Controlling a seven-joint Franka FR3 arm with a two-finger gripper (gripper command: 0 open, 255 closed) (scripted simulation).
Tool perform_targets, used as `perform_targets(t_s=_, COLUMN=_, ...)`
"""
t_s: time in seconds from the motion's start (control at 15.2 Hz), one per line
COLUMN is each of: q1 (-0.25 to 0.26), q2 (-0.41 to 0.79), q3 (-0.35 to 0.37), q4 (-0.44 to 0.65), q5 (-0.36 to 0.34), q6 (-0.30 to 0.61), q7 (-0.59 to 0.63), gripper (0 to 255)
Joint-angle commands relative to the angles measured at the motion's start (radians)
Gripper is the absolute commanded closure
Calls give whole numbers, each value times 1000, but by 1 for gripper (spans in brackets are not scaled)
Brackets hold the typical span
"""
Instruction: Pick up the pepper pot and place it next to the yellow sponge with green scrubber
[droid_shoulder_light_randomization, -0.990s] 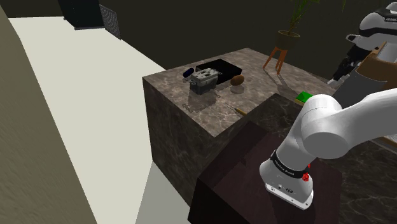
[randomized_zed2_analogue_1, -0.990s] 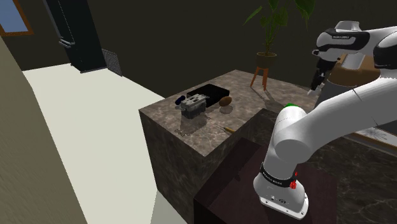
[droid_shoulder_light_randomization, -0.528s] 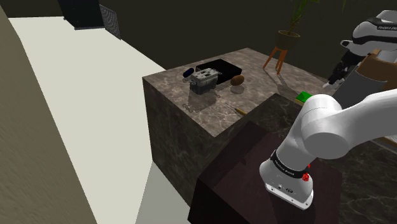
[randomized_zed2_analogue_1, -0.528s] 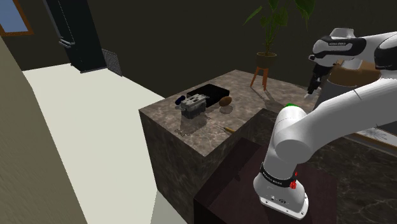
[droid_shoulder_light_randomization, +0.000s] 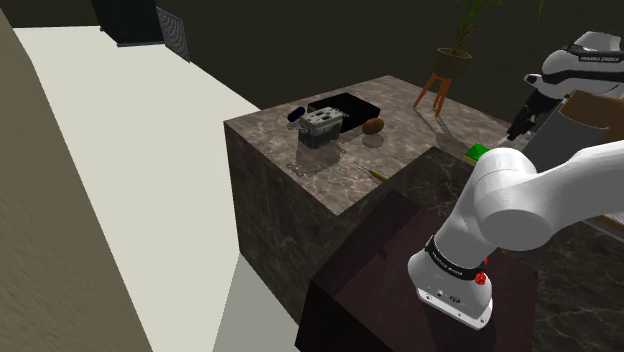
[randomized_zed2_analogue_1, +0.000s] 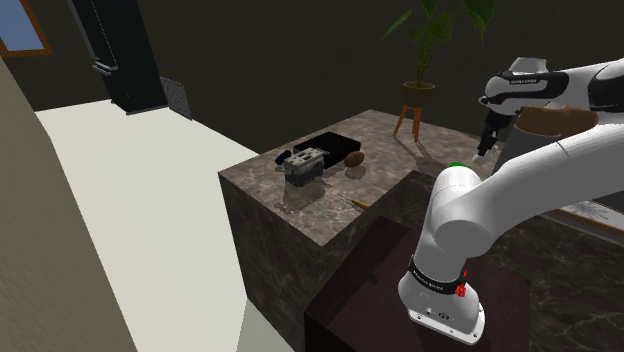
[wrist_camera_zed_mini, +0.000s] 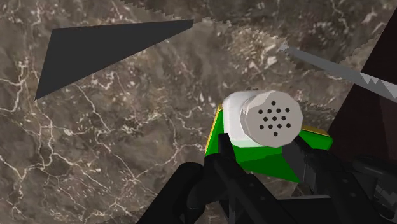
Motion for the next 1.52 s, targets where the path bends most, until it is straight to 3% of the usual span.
perform_targets(t_s=0.0, q1=-16, q2=-12, q3=-37, q4=-25, q5=-15, q6=16, q7=6, gripper=255)
perform_targets(t_s=0.33, q1=0, q2=-40, q3=-74, q4=-46, q5=-57, q6=48, q7=24, gripper=255)
perform_targets(t_s=0.79, q1=-2, q2=-79, q3=-56, q4=-41, q5=-93, q6=21, q7=44, gripper=255)
perform_targets(t_s=0.86, q1=39, q2=-84, q3=-92, q4=-22, q5=-105, q6=34, q7=50, gripper=0)
perform_targets(t_s=0.92, q1=78, q2=-93, q3=-138, q4=-17, q5=-127, q6=62, q7=61, gripper=0)
perform_targets(t_s=1.06, q1=112, q2=-90, q3=-153, q4=12, q5=-126, q6=57, q7=63, gripper=0)
perform_targets(t_s=1.12, q1=31, q2=-85, q3=-95, q4=-17, q5=-106, q6=32, q7=35, gripper=0)
perform_targets(t_s=1.19, q1=-3, q2=-94, q3=-49, q4=-40, q5=-106, q6=11, q7=50, gripper=0)
perform_targets(t_s=1.45, q1=-38, q2=-73, q3=43, q4=11, q5=-51, q6=-82, q7=25, gripper=0)
